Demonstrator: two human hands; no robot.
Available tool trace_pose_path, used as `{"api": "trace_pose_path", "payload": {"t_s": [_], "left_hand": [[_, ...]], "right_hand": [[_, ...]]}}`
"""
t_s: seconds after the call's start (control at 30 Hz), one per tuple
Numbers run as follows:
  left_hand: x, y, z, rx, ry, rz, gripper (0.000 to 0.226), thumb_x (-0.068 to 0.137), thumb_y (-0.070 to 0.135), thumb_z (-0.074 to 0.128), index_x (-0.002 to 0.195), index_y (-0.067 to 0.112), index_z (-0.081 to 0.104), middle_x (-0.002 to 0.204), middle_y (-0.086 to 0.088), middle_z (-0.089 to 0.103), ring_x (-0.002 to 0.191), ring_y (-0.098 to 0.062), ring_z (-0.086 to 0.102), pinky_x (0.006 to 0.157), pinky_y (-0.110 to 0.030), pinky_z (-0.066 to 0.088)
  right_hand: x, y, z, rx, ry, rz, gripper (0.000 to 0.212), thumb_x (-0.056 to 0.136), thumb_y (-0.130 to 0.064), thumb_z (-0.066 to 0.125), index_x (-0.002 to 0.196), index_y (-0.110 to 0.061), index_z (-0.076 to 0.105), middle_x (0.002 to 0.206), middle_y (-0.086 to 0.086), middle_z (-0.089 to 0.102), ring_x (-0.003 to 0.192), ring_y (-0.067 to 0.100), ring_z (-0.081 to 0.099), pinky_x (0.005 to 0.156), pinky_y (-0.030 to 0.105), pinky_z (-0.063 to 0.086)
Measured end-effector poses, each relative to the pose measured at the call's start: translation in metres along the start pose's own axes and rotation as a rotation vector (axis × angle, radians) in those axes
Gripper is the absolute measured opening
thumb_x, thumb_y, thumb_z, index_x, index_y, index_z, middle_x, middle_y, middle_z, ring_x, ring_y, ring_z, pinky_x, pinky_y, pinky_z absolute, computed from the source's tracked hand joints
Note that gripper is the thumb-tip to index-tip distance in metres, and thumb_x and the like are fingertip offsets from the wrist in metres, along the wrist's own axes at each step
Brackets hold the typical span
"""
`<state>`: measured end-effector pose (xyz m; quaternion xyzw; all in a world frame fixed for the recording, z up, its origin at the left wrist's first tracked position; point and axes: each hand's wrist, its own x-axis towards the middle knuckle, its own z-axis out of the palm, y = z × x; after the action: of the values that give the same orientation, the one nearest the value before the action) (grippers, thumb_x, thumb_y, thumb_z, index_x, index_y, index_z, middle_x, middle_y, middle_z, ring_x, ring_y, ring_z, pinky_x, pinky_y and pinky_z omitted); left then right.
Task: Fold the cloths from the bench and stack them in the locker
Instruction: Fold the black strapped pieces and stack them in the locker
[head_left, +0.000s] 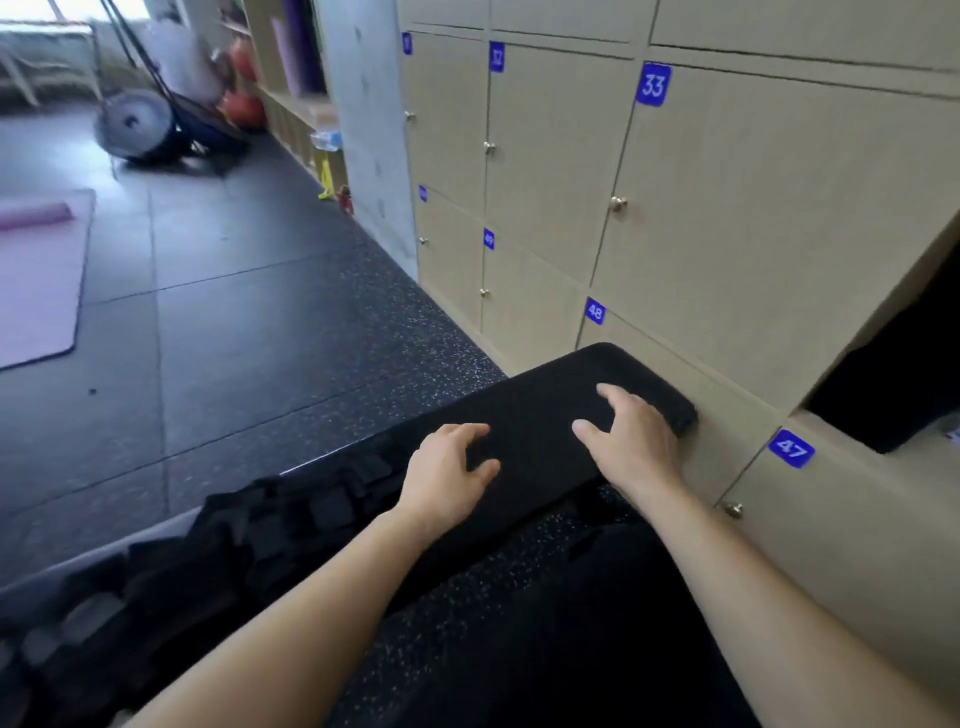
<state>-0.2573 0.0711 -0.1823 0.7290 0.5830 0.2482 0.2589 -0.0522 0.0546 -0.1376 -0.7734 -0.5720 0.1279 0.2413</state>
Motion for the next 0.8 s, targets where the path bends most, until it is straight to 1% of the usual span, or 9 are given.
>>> {"api": "trace_pose_path", "payload": {"t_s": [0.17, 0.27, 0.43, 0.53, 0.57, 0.6, 0.67, 0.7, 0.8], "left_hand": [[-0.043, -0.077, -0.044, 0.06, 0.074, -0.142, 0.049, 0.086, 0.029, 0.07, 0.133, 0.018, 0.058, 0.132, -0.001, 0.059, 0.123, -0.02, 0.054, 0.106, -0.035, 0.041], [-0.069, -0.116, -0.06, 0.099, 0.094, -0.208, 0.048, 0.086, 0.028, 0.07, 0.132, 0.019, 0.059, 0.132, 0.0, 0.059, 0.124, -0.02, 0.054, 0.106, -0.034, 0.041], [-0.109, -0.151, -0.052, 0.198, 0.015, -0.189, 0.048, 0.089, 0.031, 0.066, 0.135, 0.022, 0.056, 0.135, 0.005, 0.055, 0.126, -0.018, 0.049, 0.106, -0.028, 0.037], [-0.114, -0.166, -0.038, 0.302, 0.069, -0.17, 0.052, 0.083, 0.035, 0.067, 0.132, 0.019, 0.059, 0.139, -0.003, 0.055, 0.129, -0.029, 0.05, 0.105, -0.04, 0.041], [-0.112, -0.17, -0.036, 0.327, 0.096, -0.187, 0.056, 0.083, 0.037, 0.067, 0.134, 0.018, 0.057, 0.143, -0.007, 0.051, 0.133, -0.033, 0.046, 0.106, -0.045, 0.04], [-0.109, -0.173, -0.034, 0.347, 0.106, -0.219, 0.059, 0.086, 0.039, 0.066, 0.14, 0.02, 0.051, 0.15, -0.01, 0.043, 0.141, -0.034, 0.036, 0.111, -0.046, 0.033], [-0.103, -0.179, -0.032, 0.375, 0.111, -0.271, 0.064, 0.094, 0.043, 0.057, 0.15, 0.023, 0.036, 0.16, -0.013, 0.022, 0.15, -0.03, 0.013, 0.118, -0.043, 0.015], [-0.098, -0.183, -0.032, 0.379, 0.125, -0.29, 0.064, 0.096, 0.045, 0.052, 0.153, 0.024, 0.03, 0.161, -0.014, 0.016, 0.151, -0.029, 0.005, 0.119, -0.041, 0.008], [-0.087, -0.188, -0.034, 0.43, 0.118, -0.37, 0.064, 0.1, 0.052, 0.037, 0.155, 0.028, 0.016, 0.163, -0.016, 0.008, 0.151, -0.028, -0.004, 0.119, -0.039, -0.001]], "right_hand": [[-0.02, -0.049, 0.046, -0.043, -0.119, -0.131, 0.057, 0.089, -0.036, 0.061, 0.142, -0.02, 0.045, 0.14, 0.003, 0.052, 0.129, 0.025, 0.046, 0.102, 0.037, 0.038], [-0.032, -0.069, 0.074, -0.072, -0.235, -0.191, 0.058, 0.09, -0.037, 0.059, 0.143, -0.02, 0.043, 0.14, 0.002, 0.051, 0.129, 0.023, 0.045, 0.102, 0.036, 0.038], [-0.047, -0.093, 0.116, -0.169, -0.448, -0.279, 0.061, 0.092, -0.039, 0.055, 0.147, -0.023, 0.034, 0.137, 0.0, 0.052, 0.129, 0.021, 0.043, 0.101, 0.035, 0.037], [-0.051, -0.103, 0.139, -0.219, -0.554, -0.325, 0.062, 0.094, -0.038, 0.053, 0.149, -0.023, 0.028, 0.143, -0.001, 0.046, 0.134, 0.021, 0.037, 0.105, 0.035, 0.033], [-0.051, -0.107, 0.147, -0.229, -0.581, -0.345, 0.064, 0.094, -0.038, 0.053, 0.15, -0.023, 0.026, 0.147, -0.002, 0.042, 0.137, 0.02, 0.033, 0.107, 0.035, 0.031], [-0.05, -0.11, 0.155, -0.234, -0.608, -0.363, 0.065, 0.095, -0.039, 0.052, 0.151, -0.024, 0.024, 0.151, -0.003, 0.037, 0.14, 0.019, 0.029, 0.109, 0.035, 0.028], [-0.047, -0.118, 0.171, -0.247, -0.657, -0.404, 0.067, 0.096, -0.039, 0.051, 0.152, -0.023, 0.02, 0.156, -0.002, 0.027, 0.145, 0.018, 0.019, 0.114, 0.035, 0.023], [-0.045, -0.122, 0.181, -0.255, -0.678, -0.424, 0.066, 0.096, -0.039, 0.051, 0.152, -0.023, 0.019, 0.158, -0.001, 0.023, 0.147, 0.018, 0.015, 0.115, 0.036, 0.021], [-0.036, -0.132, 0.206, -0.272, -0.718, -0.449, 0.065, 0.098, -0.038, 0.047, 0.153, -0.022, 0.016, 0.162, 0.004, 0.011, 0.149, 0.02, 0.006, 0.117, 0.038, 0.016]]}}
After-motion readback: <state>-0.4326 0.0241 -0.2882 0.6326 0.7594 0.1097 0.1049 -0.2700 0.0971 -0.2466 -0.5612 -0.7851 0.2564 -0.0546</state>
